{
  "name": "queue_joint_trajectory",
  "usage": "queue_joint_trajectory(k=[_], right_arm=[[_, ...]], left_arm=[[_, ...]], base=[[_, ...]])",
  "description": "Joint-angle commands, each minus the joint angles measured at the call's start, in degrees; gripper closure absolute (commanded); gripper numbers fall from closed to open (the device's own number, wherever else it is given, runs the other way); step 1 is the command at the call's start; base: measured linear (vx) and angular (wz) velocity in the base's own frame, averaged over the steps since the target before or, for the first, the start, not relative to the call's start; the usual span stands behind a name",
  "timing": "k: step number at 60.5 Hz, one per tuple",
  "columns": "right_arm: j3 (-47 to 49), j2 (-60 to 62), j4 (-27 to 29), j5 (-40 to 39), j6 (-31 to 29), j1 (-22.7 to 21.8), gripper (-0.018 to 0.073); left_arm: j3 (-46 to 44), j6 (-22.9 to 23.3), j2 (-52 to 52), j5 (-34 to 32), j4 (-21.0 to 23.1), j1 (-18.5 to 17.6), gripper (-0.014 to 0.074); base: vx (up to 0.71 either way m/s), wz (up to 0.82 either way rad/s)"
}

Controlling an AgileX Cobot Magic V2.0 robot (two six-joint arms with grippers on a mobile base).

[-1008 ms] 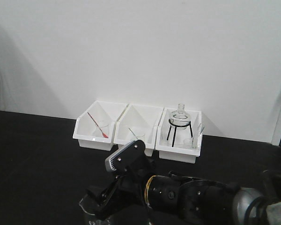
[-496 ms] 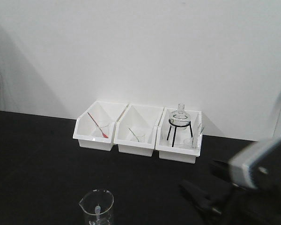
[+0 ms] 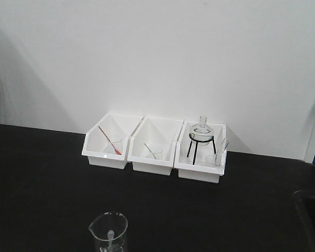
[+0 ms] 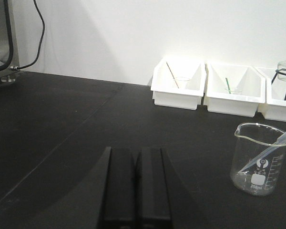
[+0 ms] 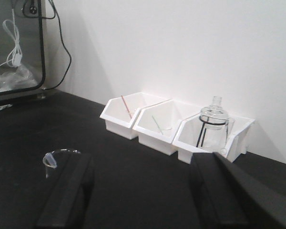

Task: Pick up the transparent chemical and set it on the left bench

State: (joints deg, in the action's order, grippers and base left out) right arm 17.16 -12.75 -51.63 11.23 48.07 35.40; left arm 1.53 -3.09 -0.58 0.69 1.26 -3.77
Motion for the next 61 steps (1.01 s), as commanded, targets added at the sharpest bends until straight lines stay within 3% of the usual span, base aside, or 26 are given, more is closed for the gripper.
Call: queue_joint_trajectory(k=[1,15,26,30,33,34,35,40,43,49,61], right_arm=[[0.3,3.3,-0.7,-0.6,0.1,-0.2,0.0088],[0.0,6.8,-1.5,0.0,-0.1,-0.2,0.0244],[0.0,6.7,0.3,2.3,-1.4,-1.4,0.0477],[0.0,6.9,8.9,4.1,-7.8,-5.5,0.0575],[-0.2,7.5,17.4,4.7,-15.3,-10.4,0.0571],[-1.8,8.8,25.9,2.8,-27.5,-16.2,0.057],[-3.0,9.3,28.5,1.8,-30.9,-17.9,0.0569],[-8.4,12.1,38.8,-4.4,-41.9,-24.0,0.0568],[-12.5,14.0,44.1,-9.6,-45.6,-27.1,0.0568],[-19.9,13.8,47.5,-18.0,-46.7,-30.0,0.0566],[-19.3,13.8,45.8,-13.4,-46.5,-30.6,0.0566]], left_arm=[[0.9,0.4,-1.1,-4.5,0.0,-0.1,0.06],[0.9,0.4,-1.1,-4.5,0.0,-0.1,0.06],[0.9,0.4,-1.1,-4.5,0.0,-0.1,0.06],[0.9,0.4,-1.1,-4.5,0.0,-0.1,0.06],[0.9,0.4,-1.1,-4.5,0.0,-0.1,0.06],[0.9,0.4,-1.1,-4.5,0.0,-0.1,0.06],[0.9,0.4,-1.1,-4.5,0.0,-0.1,0.06],[0.9,0.4,-1.1,-4.5,0.0,-0.1,0.06],[0.9,0.4,-1.1,-4.5,0.0,-0.1,0.06],[0.9,0.4,-1.1,-4.5,0.0,-0.1,0.06],[0.9,0.4,-1.1,-4.5,0.0,-0.1,0.06]], base=[[0.0,0.0],[0.0,0.0],[0.0,0.0],[0.0,0.0],[0.0,0.0],[0.0,0.0],[0.0,0.0],[0.0,0.0],[0.0,0.0],[0.0,0.0],[0.0,0.0]])
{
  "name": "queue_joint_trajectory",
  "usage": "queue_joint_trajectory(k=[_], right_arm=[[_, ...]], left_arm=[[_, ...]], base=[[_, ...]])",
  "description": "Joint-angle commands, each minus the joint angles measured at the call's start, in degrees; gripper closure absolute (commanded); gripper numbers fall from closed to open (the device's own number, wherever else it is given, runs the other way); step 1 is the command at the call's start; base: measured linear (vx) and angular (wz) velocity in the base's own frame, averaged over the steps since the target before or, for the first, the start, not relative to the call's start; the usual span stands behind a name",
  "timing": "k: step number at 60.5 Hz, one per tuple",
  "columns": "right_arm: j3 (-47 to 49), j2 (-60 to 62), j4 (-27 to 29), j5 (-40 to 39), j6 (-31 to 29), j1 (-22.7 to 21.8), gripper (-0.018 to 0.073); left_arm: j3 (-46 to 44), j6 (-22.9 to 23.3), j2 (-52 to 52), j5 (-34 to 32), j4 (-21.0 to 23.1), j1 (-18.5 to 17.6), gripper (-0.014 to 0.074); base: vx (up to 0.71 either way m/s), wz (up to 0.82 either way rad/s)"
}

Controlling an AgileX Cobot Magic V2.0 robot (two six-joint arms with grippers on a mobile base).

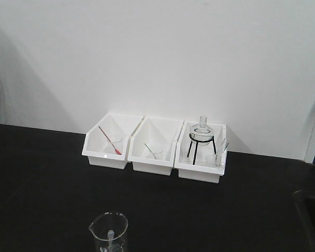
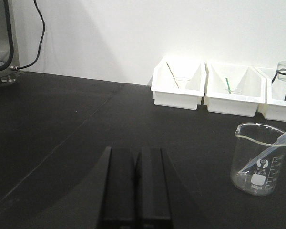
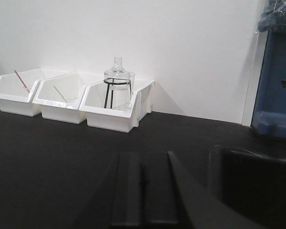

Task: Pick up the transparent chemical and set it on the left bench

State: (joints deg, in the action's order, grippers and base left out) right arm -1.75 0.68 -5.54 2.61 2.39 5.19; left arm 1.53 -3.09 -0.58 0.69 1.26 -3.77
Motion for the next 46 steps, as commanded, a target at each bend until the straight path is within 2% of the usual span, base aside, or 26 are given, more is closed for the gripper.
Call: queue_joint_trajectory(k=[1,46], right_arm=[[-0.4,0.3,-0.3,-4.7,-0.8,-0.3,0.0566],[-0.3,0.3,-0.3,-4.6,-0.8,-0.3,0.0566]], left_arm=[[0.9,0.4,-1.1,-4.5,0.0,-0.1,0.06],[0.9,0.4,-1.1,-4.5,0.0,-0.1,0.06]], base=[[0.0,0.0],[0.0,0.0]])
